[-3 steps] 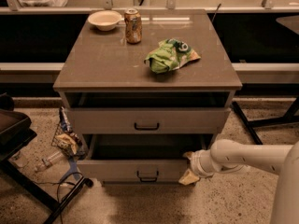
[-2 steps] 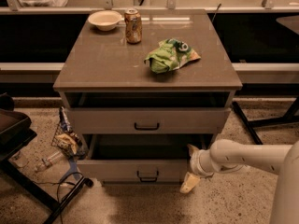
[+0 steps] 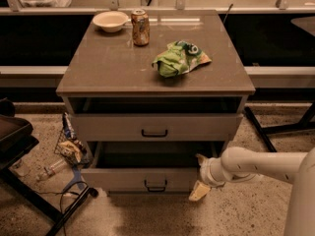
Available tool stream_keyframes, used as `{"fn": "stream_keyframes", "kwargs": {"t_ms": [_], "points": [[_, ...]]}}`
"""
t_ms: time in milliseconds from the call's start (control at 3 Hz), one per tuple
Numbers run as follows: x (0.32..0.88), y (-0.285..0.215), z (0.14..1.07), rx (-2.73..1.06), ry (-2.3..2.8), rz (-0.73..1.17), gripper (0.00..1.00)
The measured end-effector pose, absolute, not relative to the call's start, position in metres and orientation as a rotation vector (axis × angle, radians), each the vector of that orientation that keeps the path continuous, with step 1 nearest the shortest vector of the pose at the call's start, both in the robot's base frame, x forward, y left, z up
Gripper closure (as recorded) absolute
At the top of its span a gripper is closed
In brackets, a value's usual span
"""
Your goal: Open middle drawer
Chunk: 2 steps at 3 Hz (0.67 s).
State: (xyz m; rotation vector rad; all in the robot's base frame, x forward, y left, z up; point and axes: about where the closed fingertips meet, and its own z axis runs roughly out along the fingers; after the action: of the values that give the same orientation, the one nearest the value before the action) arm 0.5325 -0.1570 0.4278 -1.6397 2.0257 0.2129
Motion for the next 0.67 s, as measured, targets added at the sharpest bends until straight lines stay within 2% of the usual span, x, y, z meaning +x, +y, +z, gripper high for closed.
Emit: {"fn": "stream_keyframes", "kwargs": {"t_ms": [667], "points": [[0.498, -0.168, 0.429, -1.686, 2.150, 0.195, 0.57]]}}
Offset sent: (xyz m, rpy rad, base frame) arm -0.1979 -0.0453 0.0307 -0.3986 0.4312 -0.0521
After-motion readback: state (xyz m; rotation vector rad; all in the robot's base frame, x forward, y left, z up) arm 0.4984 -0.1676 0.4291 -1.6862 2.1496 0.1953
